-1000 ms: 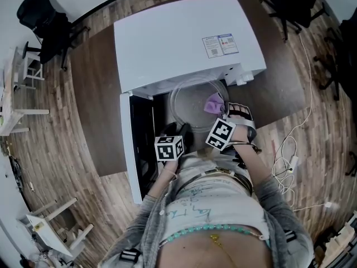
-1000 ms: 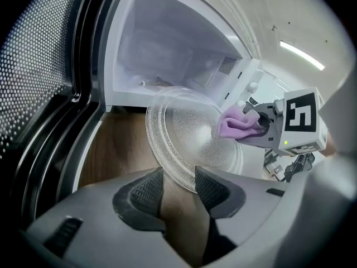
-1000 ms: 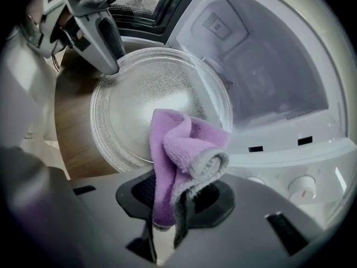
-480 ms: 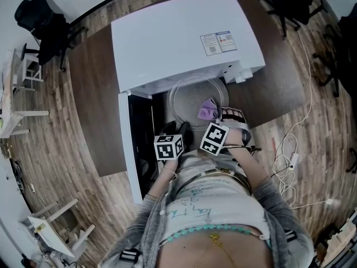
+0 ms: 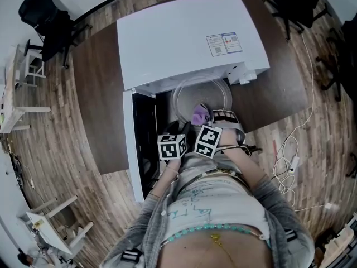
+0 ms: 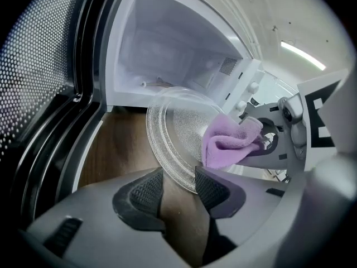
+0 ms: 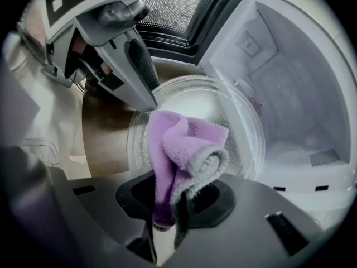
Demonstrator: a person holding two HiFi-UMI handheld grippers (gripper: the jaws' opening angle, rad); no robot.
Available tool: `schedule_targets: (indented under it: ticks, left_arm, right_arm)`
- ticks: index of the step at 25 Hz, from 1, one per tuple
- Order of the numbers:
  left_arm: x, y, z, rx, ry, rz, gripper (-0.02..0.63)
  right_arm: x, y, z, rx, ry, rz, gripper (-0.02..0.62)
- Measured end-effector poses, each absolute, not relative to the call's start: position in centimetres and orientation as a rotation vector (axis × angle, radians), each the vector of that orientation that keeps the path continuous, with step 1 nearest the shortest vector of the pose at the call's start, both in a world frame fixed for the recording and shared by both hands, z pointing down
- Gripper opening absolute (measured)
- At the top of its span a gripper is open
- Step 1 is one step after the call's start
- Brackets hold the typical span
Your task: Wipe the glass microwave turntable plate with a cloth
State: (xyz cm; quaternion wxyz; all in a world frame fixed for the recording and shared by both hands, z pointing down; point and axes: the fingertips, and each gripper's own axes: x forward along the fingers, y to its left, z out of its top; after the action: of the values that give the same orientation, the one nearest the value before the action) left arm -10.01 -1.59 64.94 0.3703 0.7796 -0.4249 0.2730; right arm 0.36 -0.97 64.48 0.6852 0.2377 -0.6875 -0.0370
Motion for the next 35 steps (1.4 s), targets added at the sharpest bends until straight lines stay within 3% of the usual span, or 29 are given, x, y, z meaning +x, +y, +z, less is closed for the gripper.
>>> schedule_targets:
  ticks: [35]
  left_arm:
    - [-10.0,-1.8,65.0,1.972,-1.117,0.71,0.192]
  right_arm:
    - [-0.2,-5.0,62.2,0.59,-1.75,-0.056,0.114]
